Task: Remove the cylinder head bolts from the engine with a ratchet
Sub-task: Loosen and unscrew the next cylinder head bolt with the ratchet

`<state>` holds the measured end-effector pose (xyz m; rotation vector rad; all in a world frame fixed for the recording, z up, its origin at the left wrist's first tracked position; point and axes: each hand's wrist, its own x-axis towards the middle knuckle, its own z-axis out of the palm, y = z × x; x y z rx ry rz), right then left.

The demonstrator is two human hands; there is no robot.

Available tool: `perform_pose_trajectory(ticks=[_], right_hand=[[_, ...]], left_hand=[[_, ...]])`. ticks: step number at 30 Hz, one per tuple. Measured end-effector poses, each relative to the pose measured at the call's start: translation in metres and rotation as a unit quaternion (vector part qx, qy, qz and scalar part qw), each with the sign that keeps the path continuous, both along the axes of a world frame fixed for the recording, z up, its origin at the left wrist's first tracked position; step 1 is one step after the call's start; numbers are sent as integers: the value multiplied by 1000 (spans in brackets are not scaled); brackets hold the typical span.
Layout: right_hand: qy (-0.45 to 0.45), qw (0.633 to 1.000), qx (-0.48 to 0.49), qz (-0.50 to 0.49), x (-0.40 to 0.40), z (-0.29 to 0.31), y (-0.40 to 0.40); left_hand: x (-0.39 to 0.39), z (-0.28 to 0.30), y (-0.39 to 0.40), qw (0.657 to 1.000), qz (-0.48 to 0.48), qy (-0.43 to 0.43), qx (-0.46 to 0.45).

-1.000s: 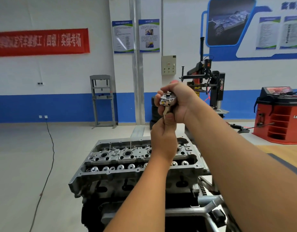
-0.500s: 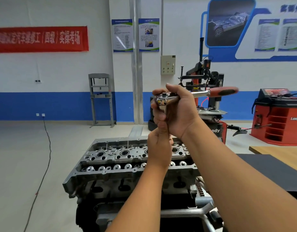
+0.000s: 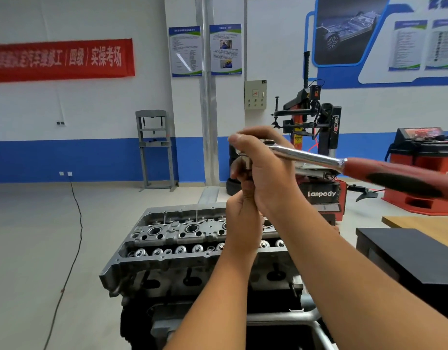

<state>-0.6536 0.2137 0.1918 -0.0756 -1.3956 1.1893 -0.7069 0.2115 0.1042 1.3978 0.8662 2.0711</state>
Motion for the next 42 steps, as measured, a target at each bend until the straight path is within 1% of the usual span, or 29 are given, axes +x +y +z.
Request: perform_pose_trajectory(ticks=[1,3,5,6,7,9,10,12,14,15,16,17,18,20,22,23,25,26,29,30,31,32,33,35,36,37,39,40,42], right_hand=[[-13,1000,-11,20,-1,4,2],[-49,990,-52,125,2,12,10],[-74,958,-84,263,9,19,21],[-77,944,-96,307,13,21,24],[-79,937,-102,325,14,22,25],[-84,945,-93,303,11,19,22],[-78,960,-88,255,9,16,18],[-20,991,-61,119,5,6,8],[25,1000,-1,-9,1,-4,-1],[23,998,24,-48,-1,-4,-4],[8,998,32,-59,-4,-2,-5],[-15,999,20,-44,-6,2,-5],[-42,999,-6,-2,-5,8,-2],[-87,983,-62,150,1,17,4],[-75,951,-102,280,13,22,15],[-65,943,-115,306,17,22,18],[-53,948,-120,291,19,19,18],[-43,959,-113,255,18,16,15],[8,996,-45,71,12,-1,2],[8,1000,-14,17,10,-3,-1],[-5,1000,8,-12,8,-2,-2],[-28,1000,13,-5,7,2,0],[-54,998,0,39,8,7,3],[-92,975,-50,198,12,17,11],[-87,956,-77,269,15,21,15],[-72,943,-103,309,17,22,20],[-54,936,-129,322,21,20,25],[-48,943,-125,305,21,18,24],[-19,973,-97,210,18,9,14]], left_hand=[[-1,0,0,1000,-4,-15,-6],[-2,-1,0,999,-13,-27,-27],[-3,-1,0,999,-12,-11,-45],[-3,-1,0,999,-7,0,-51],[-3,-1,0,999,-2,9,-53],[-3,-1,-1,999,1,10,-49],[-4,-1,-1,999,-5,4,-42],[-4,-3,-2,1000,-23,4,-21],[-3,-4,1,999,-16,20,-21],[-3,-4,2,999,-4,21,-27],[-3,-3,1,999,6,11,-31],[-3,-2,-1,999,8,-6,-35],[-2,-1,-2,999,5,-23,-39],[-3,-1,-3,998,-5,-31,-54],[-3,-2,-1,998,-10,-5,-65],[-3,-2,-1,997,-12,8,-70],[-4,-2,-1,997,-22,14,-70],[-4,-2,-1,997,-30,14,-67],[-3,-1,-2,998,-34,15,-49],[-2,-2,-2,999,-32,18,-41],[-2,-2,-2,999,-26,18,-36],[-2,-2,-2,999,-16,15,-37],[-2,-2,-3,999,-6,11,-43],[-3,-2,-2,998,4,5,-58],[-3,-2,-2,998,3,5,-66],[-3,-2,-3,997,-1,8,-72],[-3,-1,-3,997,-12,20,-71],[-3,-1,-3,997,-20,23,-67],[-2,-1,-5,997,-32,19,-61]])
